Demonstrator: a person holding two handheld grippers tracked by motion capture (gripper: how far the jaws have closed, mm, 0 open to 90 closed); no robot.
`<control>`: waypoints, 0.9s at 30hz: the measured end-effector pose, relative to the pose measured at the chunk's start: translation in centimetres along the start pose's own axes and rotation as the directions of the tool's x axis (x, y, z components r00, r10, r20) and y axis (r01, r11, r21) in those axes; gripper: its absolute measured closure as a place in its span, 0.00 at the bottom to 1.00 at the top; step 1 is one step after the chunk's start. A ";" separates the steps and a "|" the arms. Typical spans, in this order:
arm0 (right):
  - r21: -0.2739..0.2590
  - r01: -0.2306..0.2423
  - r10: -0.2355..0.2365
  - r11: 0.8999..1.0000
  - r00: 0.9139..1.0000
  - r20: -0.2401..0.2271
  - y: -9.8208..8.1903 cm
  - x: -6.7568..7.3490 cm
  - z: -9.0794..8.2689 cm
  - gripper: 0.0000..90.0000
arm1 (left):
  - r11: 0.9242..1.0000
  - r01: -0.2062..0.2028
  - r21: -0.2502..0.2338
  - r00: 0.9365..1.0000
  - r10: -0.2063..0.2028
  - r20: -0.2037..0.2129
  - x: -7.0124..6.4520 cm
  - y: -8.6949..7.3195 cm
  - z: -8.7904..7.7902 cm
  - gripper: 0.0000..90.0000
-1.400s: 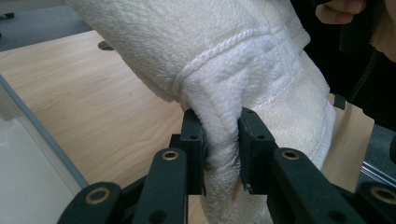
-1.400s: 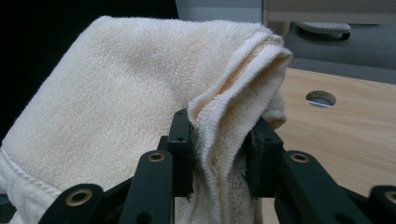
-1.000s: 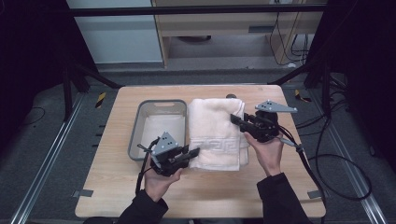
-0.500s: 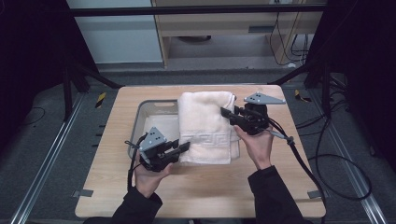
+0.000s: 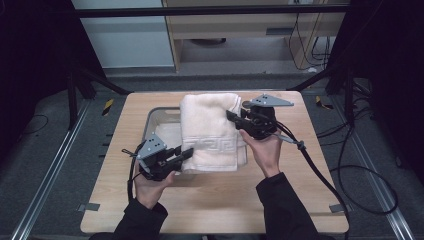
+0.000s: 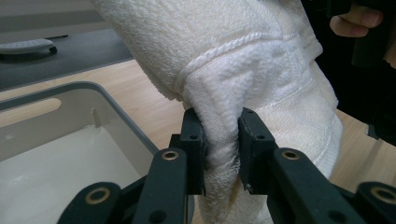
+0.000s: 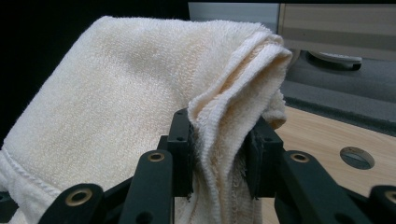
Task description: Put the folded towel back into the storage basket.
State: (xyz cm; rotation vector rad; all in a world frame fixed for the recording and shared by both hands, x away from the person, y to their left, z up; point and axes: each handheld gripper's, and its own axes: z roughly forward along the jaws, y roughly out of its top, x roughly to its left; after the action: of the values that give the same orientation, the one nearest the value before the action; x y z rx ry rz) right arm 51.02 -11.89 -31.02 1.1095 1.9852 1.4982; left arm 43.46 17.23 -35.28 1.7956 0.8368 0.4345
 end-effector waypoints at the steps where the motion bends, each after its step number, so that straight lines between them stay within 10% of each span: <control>1: -0.003 -0.002 0.002 1.000 1.000 -0.003 0.1 0.1 0.1 0.75 | 1.000 0.002 -0.001 1.000 -0.002 -0.003 0.1 0.0 -0.1 0.82; 27: -0.014 0.037 -0.037 0.999 0.999 -0.013 2.5 3.3 3.9 0.75 | 0.999 0.040 -0.034 0.995 -0.043 -0.092 3.3 0.3 -2.7 0.82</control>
State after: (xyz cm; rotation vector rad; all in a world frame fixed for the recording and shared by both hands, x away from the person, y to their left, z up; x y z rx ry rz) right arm 52.77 -6.70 -29.61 1.0544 1.9901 1.5018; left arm 44.11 21.39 -34.35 1.7365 0.9249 0.5048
